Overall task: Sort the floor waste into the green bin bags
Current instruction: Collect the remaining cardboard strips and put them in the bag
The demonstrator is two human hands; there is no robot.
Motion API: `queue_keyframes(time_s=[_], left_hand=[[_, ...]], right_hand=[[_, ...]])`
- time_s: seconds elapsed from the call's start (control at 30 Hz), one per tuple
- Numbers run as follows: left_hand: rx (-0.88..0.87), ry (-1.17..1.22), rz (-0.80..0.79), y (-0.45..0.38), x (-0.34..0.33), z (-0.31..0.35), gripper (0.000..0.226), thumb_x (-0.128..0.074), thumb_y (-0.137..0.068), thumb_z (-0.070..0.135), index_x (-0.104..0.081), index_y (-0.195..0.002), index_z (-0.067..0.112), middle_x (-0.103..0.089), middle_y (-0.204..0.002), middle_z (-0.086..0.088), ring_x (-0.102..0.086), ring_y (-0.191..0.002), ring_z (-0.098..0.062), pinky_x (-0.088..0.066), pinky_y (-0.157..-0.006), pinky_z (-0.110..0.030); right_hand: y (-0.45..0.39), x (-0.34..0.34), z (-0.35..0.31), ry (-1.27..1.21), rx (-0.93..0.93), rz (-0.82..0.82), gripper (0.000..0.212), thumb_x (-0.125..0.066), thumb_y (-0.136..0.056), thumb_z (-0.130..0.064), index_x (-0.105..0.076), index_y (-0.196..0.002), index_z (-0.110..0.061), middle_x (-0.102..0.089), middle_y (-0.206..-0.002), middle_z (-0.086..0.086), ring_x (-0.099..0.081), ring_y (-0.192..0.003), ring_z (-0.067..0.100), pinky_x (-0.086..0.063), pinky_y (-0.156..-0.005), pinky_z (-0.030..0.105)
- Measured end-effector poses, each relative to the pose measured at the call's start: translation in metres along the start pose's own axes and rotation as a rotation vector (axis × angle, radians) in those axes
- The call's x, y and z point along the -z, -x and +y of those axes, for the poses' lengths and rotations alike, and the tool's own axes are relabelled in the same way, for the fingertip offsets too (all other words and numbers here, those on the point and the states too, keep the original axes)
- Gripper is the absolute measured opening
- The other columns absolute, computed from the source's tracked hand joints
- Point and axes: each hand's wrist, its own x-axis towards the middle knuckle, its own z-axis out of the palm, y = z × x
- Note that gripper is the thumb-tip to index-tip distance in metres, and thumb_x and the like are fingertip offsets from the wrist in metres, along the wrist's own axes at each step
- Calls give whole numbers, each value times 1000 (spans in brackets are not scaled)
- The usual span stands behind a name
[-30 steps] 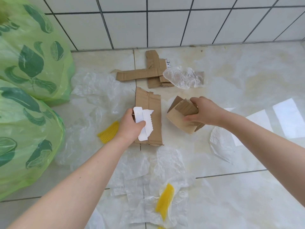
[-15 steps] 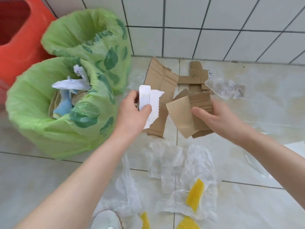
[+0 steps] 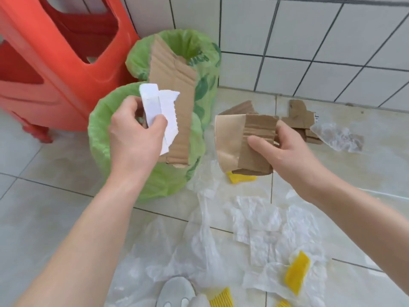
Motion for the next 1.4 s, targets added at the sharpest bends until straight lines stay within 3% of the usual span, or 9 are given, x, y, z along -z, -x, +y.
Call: queue_keyframes(time_s=[0.17, 0.37, 0.43, 0.53, 0.63, 0.8, 0.9, 1.2, 1.4], left_hand=[[-19, -77, 249, -25, 37, -26, 16, -55, -79, 18, -56, -94, 15, -62, -86, 7, -57, -80, -23, -49, -76, -41], [21, -137, 413, -48, 54, -47, 26, -52, -80, 19, -51, -104, 12, -56, -92, 11, -56, -90, -24, -45, -75, -36], [14, -175, 378, -54, 52, -54, 24, -53, -78, 17, -50, -101, 10, -57, -91, 5, -52, -86, -26, -40, -71, -33], [-15, -209, 302, -63, 46, -58, 15, -54, -76, 15, -44, -87, 12, -53, -81, -2, -43, -74, -24, -32, -65, -31], [7, -254, 232, -69, 38, -66, 15, -53, -76, 13, -40, -82, 9, -48, -74, -5, -41, -71, -27, -31, -63, -33], [75, -407, -121, -76, 24, -77, 20, -58, -86, 24, -52, -98, 10, -60, -100, -9, -53, -95, -30, -44, -75, -39], [112, -474, -288, -75, 24, -75, 35, -61, -85, 40, -55, -112, 18, -61, -111, 1, -52, -104, -22, -45, -83, -37], [84, -476, -431, -66, 20, -70, 22, -61, -88, 38, -63, -105, 25, -64, -101, 9, -51, -62, -12, -40, -57, -26], [-90, -377, -272, -50, 18, -34, 24, -54, -90, 26, -64, -112, 25, -66, -103, 10, -59, -89, -11, -42, -75, -24]], right_hand=[[-20, -34, -7, 31, 57, 21, 17, -60, -89, -13, -55, -104, -16, -62, -87, -3, -59, -69, 1, -46, -55, 17], [-59, -84, -34, -167, 31, -3, 27, -60, -88, -11, -52, -114, -16, -64, -105, 0, -67, -86, 3, -58, -57, 26], [-71, -98, -42, -140, 57, -7, 36, -64, -83, -18, -54, -117, -17, -66, -109, 0, -66, -99, 13, -60, -70, 40], [-85, -118, -49, -87, 95, -32, 29, -64, -84, -19, -52, -110, -18, -63, -105, 0, -66, -90, 5, -61, -62, 33], [-99, -136, -55, 67, 107, -15, 31, -67, -80, -27, -48, -104, -22, -62, -105, 0, -63, -98, 17, -59, -76, 41], [-111, -146, -60, 289, 4, -114, 15, -64, -86, -26, -56, -93, -17, -66, -92, 6, -70, -88, 29, -59, -77, 41], [-113, -141, -57, 464, -10, -140, 34, -61, -89, -24, -58, -109, 3, -69, -98, 19, -71, -87, 31, -57, -80, 47], [-114, -114, -42, 310, -55, -134, 17, -51, -91, -11, -61, -105, -8, -70, -99, 10, -71, -86, 16, -60, -70, 29], [-94, -62, -26, 233, -93, -98, 18, -50, -92, -9, -62, -106, -11, -69, -91, 4, -68, -84, 16, -59, -75, 30]])
